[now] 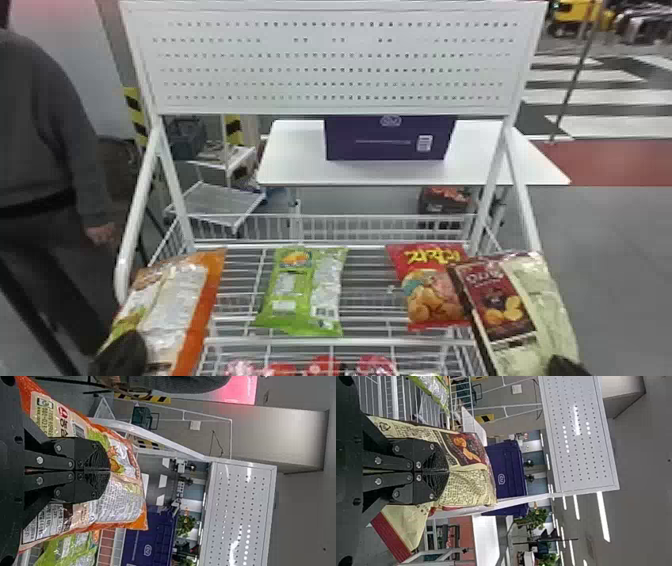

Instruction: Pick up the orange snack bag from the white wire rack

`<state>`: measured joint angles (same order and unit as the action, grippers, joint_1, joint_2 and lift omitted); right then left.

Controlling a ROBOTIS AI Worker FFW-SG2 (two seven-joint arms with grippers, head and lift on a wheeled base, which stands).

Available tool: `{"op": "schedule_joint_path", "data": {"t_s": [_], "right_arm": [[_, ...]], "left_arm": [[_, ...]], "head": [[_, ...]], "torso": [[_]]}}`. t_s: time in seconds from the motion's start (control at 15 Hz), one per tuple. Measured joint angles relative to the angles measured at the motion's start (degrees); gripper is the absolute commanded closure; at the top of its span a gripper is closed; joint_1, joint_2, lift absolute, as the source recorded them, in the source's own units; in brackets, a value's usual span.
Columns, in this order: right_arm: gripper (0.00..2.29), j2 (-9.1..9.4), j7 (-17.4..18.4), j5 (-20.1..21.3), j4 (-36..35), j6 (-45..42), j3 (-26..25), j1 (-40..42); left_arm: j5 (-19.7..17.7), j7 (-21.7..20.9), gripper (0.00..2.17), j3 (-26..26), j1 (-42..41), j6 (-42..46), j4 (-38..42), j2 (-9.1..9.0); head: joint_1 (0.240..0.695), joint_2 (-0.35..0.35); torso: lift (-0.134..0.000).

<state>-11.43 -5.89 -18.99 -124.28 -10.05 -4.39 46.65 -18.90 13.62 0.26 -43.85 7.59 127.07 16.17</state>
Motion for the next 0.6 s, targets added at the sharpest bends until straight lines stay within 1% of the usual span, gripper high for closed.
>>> {"op": "schedule_joint_path", "data": {"t_s": [0.6], "right_arm": [[2.26, -0.11, 0.0, -0.3, 0.1, -0.2, 0.0, -0.1]], "left_arm": [[0.0, -0.3, 1.89, 0.0, 0.0, 1.3, -0.3, 0.0]], "head": [[0.499, 0.0]], "torso": [[0.0]]}}
